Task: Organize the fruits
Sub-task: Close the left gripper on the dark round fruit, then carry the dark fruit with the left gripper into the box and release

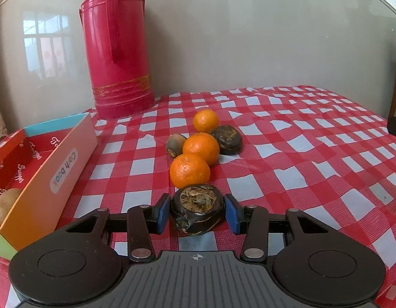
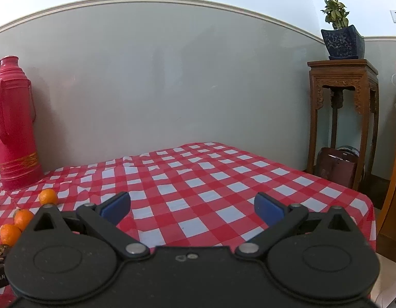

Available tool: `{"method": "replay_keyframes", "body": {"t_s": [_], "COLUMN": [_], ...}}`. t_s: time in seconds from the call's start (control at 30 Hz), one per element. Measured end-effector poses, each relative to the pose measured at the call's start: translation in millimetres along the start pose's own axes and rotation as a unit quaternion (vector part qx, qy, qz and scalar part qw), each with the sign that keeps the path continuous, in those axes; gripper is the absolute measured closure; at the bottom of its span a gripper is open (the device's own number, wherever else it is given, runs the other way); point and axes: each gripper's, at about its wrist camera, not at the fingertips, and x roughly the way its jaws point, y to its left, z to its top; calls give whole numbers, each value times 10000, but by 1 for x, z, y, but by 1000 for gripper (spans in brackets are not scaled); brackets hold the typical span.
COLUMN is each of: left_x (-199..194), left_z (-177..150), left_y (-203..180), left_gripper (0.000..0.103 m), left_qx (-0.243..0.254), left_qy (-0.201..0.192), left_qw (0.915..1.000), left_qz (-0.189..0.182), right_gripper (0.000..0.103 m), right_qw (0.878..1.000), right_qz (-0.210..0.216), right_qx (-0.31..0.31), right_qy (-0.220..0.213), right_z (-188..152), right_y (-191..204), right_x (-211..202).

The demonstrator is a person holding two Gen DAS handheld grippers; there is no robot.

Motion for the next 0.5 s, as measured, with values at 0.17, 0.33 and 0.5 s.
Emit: {"method": "replay_keyframes", "body": {"t_s": [0.17,0.33,0.5], "left_x": [-6,-14,-25], "left_z": [3,9,18], "left_y": [4,12,28], "left_gripper": [58,58,58], "left_qx": [9,15,-57], "left_qy": [-82,-214,-358], "left_qw": [10000,9998,9992], "left_qz": [-32,37,178], "right_gripper": [5,5,5], "right_qw": [10000,9999,9997], "right_qz": [54,116,217], "right_qx": [4,-23,-69], "right_qy": [12,25,46], "right_z": [0,-1,-1], "right_y": [2,7,15], "right_x": [0,0,0]}}
